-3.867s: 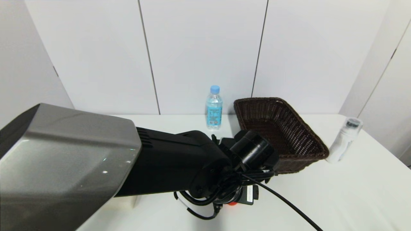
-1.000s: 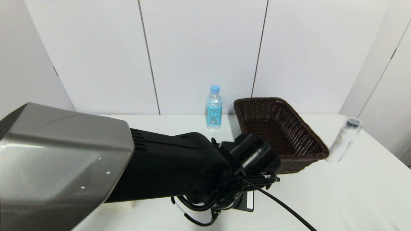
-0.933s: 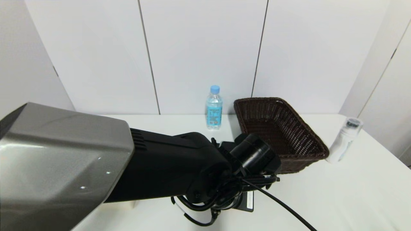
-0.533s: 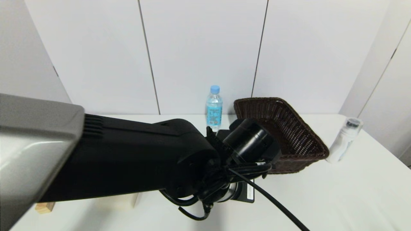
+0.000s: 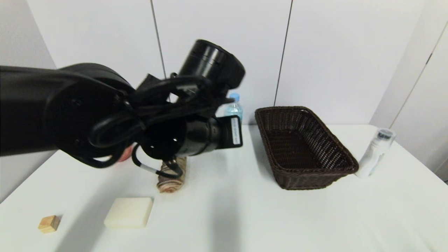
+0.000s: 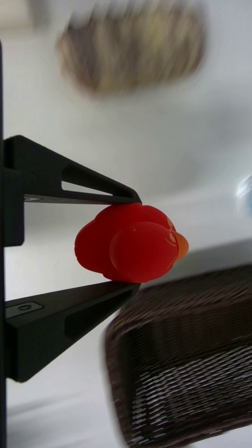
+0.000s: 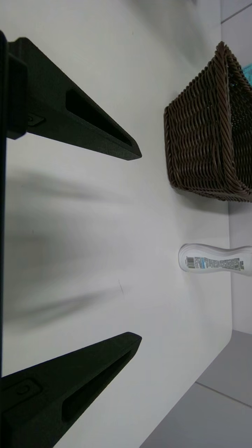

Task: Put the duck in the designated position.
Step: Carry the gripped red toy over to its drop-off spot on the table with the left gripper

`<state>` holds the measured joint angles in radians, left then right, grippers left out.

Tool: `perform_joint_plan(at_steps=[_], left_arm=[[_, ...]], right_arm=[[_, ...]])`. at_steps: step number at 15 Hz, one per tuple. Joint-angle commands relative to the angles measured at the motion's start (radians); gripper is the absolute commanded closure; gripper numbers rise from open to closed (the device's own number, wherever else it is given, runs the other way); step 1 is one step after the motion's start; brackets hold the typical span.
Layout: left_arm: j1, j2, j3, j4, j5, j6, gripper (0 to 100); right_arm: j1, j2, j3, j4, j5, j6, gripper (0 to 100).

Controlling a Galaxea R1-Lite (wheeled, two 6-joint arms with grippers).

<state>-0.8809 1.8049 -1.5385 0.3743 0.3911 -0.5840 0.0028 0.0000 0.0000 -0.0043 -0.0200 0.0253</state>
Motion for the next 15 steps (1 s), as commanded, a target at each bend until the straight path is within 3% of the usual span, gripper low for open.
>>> perform_joint_plan(at_steps=[1, 3, 6, 8, 11, 15], left_arm=[[0.278, -0.105, 0.000, -0.089, 0.003, 0.257, 100], [0.448, -0.102, 0.000, -0.193, -0.006, 0.426, 100], [0.628, -0.107, 0.000, -0.229, -0.081, 0.576, 100], [0.706, -0.107, 0.000, -0.235, -0.228, 0.625, 100], [0.807, -0.096, 0.008, -0.221, -0.540, 0.711, 100], [0.821, -0.082, 0.077, -0.181, -0.641, 0.728, 100]], right_arm=[[0.000, 0.000, 0.000, 0.000, 0.000, 0.001, 0], [0.000, 0.000, 0.000, 0.000, 0.000, -0.001, 0], [0.000, 0.000, 0.000, 0.000, 0.000, 0.001, 0], [0.000, 0.000, 0.000, -0.002, 0.000, -0.001, 0], [0.000, 0.000, 0.000, 0.000, 0.000, 0.001, 0], [0.000, 0.000, 0.000, 0.000, 0.000, 0.001, 0]])
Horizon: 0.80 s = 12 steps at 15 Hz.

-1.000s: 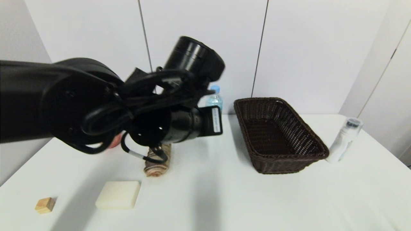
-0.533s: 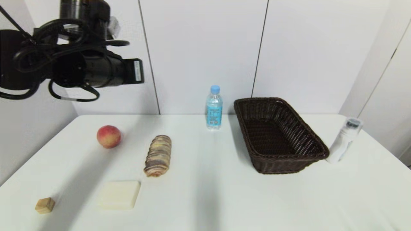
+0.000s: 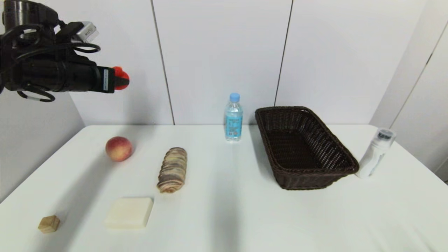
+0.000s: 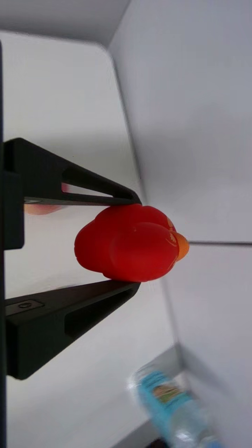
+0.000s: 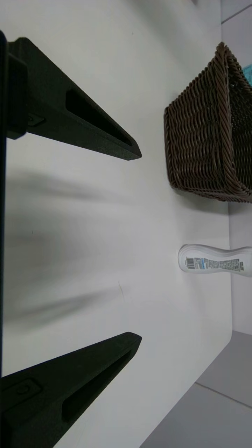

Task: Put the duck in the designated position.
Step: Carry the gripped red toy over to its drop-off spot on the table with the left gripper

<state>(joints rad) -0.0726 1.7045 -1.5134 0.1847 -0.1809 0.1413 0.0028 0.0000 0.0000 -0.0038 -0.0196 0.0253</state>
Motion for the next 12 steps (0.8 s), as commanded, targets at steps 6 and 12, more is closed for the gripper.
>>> perform_joint_plan(at_steps=[6, 12], left_arm=[[0.013, 0.030, 0.160, 0.044, -0.088, -0.008, 100], [0.013, 0.043, 0.306, 0.045, -0.085, -0.017, 100]], right_arm=[[0.000, 0.000, 0.000, -0.001, 0.000, 0.001, 0], [0.000, 0.000, 0.000, -0.001, 0.000, -0.001, 0]])
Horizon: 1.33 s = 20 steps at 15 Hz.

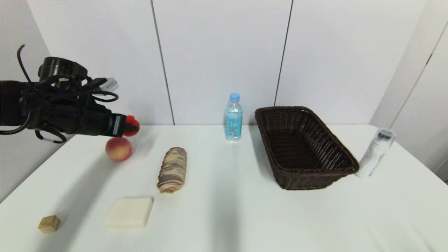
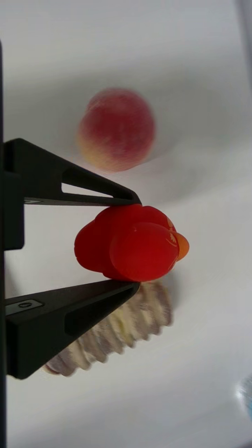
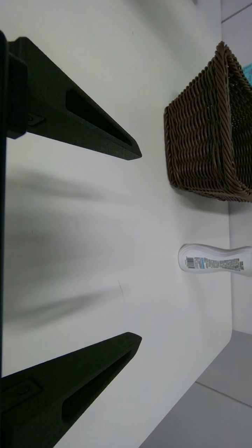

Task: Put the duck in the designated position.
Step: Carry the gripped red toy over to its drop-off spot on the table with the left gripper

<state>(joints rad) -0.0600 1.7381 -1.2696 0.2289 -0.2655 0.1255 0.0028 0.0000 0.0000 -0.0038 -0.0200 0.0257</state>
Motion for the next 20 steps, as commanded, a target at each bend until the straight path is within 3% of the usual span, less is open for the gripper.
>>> perform_joint_plan(at_steps=[1, 8, 20], left_arm=[[-0.001, 0.011, 0.088, 0.001, 0.000, -0.004, 100], [-0.001, 0.051, 0.236, -0.091, 0.000, -0.010, 100], [-0.017, 0.078, 0.262, -0.097, -0.001, -0.012, 100]], right_arm=[[0.000, 0.000, 0.000, -0.001, 0.000, 0.000, 0], [0.000, 0.000, 0.000, -0.001, 0.000, -0.001, 0], [0.000, 0.000, 0.000, -0.001, 0.000, 0.000, 0]])
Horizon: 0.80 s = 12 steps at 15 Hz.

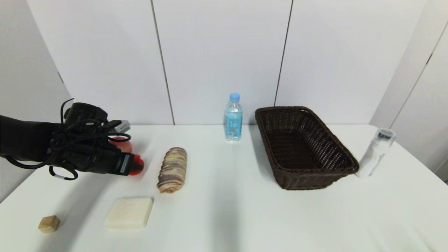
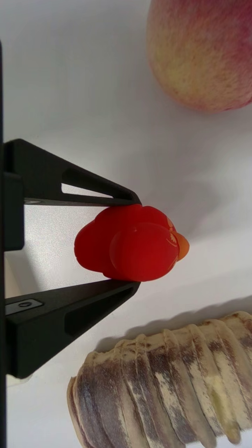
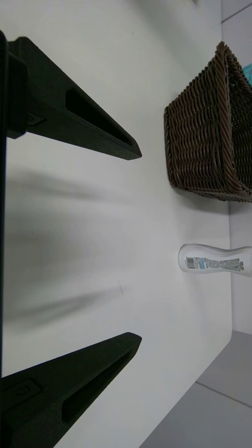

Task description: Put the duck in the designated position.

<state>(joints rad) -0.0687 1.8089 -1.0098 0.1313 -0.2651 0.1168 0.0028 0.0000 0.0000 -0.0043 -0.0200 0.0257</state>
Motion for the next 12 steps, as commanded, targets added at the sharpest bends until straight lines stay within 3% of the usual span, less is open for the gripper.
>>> perform_joint_plan(at_steps=[1, 12], left_arm=[[-0.008, 0.007, 0.002, 0.001, 0.000, -0.002, 0], [-0.011, -0.092, -0.125, -0.073, 0.000, 0.004, 0]], right_arm=[[0.000, 0.000, 0.000, 0.000, 0.000, 0.000, 0], [0.000, 0.000, 0.000, 0.000, 0.000, -0.001, 0]])
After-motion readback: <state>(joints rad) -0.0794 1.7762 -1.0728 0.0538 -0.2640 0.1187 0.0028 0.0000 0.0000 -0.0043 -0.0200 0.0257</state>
